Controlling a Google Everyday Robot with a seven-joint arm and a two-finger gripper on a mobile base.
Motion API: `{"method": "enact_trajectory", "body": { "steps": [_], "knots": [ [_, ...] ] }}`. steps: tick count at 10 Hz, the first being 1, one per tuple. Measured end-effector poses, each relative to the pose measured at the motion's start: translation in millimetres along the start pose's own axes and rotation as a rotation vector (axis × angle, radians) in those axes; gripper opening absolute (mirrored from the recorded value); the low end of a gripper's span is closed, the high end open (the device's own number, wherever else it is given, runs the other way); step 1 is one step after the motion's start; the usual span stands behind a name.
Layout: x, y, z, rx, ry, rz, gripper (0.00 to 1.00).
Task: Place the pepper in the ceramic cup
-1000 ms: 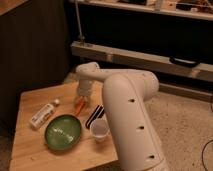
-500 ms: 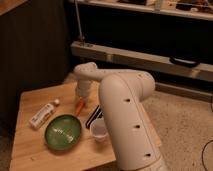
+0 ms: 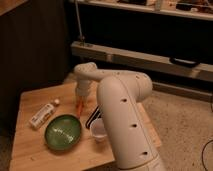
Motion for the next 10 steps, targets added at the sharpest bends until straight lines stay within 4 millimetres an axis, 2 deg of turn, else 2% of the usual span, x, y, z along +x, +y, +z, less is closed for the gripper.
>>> {"method": "enact_trajectory", "body": {
  "steps": [1, 3, 4, 6, 7, 8, 10],
  "knots": [
    [0, -1, -4, -0.009, -0.009, -0.008, 0.13],
    [1, -3, -26, -0.035, -0.054, -0.028, 0.13],
    [4, -3, -46, -0.055, -0.087, -0.045, 0.13],
    [15, -2, -100, -0.101, -0.157, -0.089, 0.13],
    [21, -3, -119, -0.118, -0.183, -0.109, 0.13],
    [32, -2, -149, -0.147, -0.224, -0.148, 0.13],
    [54, -5, -189, -0.196, -0.281, -0.212, 0.13]
  ]
}}
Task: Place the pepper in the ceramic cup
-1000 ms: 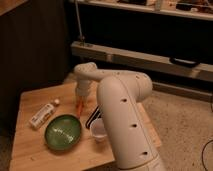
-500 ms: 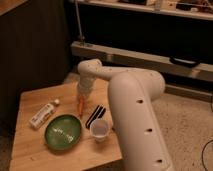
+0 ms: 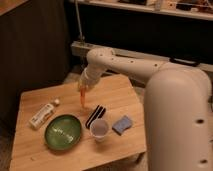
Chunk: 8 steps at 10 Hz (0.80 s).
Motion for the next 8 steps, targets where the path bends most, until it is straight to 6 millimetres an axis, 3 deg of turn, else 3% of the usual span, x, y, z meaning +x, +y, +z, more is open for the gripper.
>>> {"method": "enact_trajectory", "body": {
  "steps": [2, 4, 6, 8],
  "knots": [
    [28, -2, -62, -0.065, -0.065, -0.076, 0.13],
    [53, -11, -95, -0.097, -0.100, -0.113, 0.13],
    [78, -12, -107, -0.138, -0.120, -0.151, 0.13],
    [109, -11, -95, -0.187, -0.110, -0.217, 0.13]
  ]
}}
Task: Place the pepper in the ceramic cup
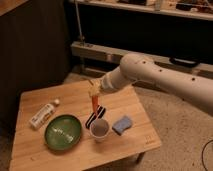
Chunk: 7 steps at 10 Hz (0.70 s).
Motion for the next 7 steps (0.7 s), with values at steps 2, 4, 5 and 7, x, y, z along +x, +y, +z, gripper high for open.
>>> {"method": "enact_trajectory", "body": {
  "steps": [2, 4, 5, 7],
  "knots": [
    [30, 8, 16, -0.045, 0.030, -0.059, 0.13],
    [51, -2, 17, -0.065, 0.043, -0.073, 0.13],
    [57, -10, 17, -0.069, 0.044, -0.072, 0.13],
    [59, -21, 15, -0.085, 0.028, -0.066, 0.13]
  ]
}}
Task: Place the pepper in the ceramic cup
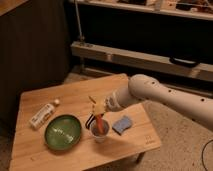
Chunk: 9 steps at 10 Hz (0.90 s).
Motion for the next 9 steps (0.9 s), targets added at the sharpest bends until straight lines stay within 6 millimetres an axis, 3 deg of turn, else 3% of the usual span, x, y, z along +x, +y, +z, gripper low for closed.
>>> {"method": "enact_trajectory", "body": {
  "steps": [2, 4, 9],
  "knots": [
    [-2, -4, 2, -0.015, -0.013, -0.008, 0.13],
    [-7, -2, 6, -0.021, -0.014, -0.036, 0.22],
    [-9, 7, 8, 0.006, -0.047, -0.141, 0.74]
  ]
}}
